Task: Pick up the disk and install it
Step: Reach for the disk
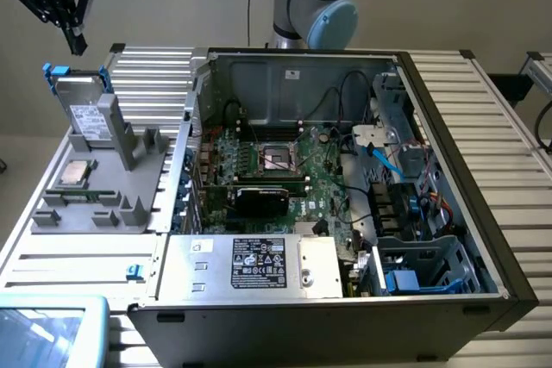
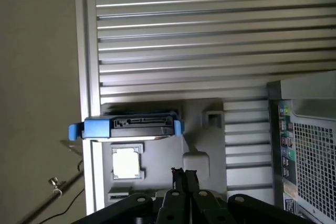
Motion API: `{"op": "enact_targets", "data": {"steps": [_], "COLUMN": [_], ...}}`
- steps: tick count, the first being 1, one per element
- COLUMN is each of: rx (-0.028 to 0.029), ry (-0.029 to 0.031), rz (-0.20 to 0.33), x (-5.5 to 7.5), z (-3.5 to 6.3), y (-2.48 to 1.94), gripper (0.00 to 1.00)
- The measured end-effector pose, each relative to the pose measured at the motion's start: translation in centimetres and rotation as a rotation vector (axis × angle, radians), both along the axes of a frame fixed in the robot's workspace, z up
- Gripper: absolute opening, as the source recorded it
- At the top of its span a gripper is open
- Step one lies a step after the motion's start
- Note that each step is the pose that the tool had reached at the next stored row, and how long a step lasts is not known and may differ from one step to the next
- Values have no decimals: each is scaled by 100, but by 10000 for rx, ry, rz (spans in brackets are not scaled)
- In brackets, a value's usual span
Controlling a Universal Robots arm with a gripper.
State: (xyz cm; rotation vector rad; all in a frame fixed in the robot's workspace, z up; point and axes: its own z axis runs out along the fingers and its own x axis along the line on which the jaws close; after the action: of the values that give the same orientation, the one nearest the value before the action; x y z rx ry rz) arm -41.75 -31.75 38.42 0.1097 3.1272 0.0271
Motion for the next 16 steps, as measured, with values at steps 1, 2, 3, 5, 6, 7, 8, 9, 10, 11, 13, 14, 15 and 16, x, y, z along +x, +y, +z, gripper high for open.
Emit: {"op": "enact_targets", "data": {"steps": [1, 2, 3, 5, 6, 7, 8, 9, 10, 11, 13, 14, 15, 16], "rx": [-2, -3, -4, -5, -6, -7, -7, -7, -7, -7, -8, -8, -8, -7], "ry": [0, 0, 1, 0, 0, 0, 0, 0, 0, -1, 0, -1, 0, -5], "rz": [-1, 0, 1, -1, 0, 1, 0, 0, -1, 0, 0, 0, -1, 0], "x": [-47, -89, -135, -228, -274, -317, -364, -409, -454, -500, -590, -635, -684, -719], "z": [-7, -14, -22, -39, -48, -57, -68, -77, -88, -99, -119, -130, -140, -146], "y": [21, 41, 63, 107, 130, 151, 174, 197, 219, 242, 286, 309, 333, 348], "gripper": [11, 11, 11, 11, 11, 11, 11, 11, 11, 11, 11, 11, 11, 11]}}
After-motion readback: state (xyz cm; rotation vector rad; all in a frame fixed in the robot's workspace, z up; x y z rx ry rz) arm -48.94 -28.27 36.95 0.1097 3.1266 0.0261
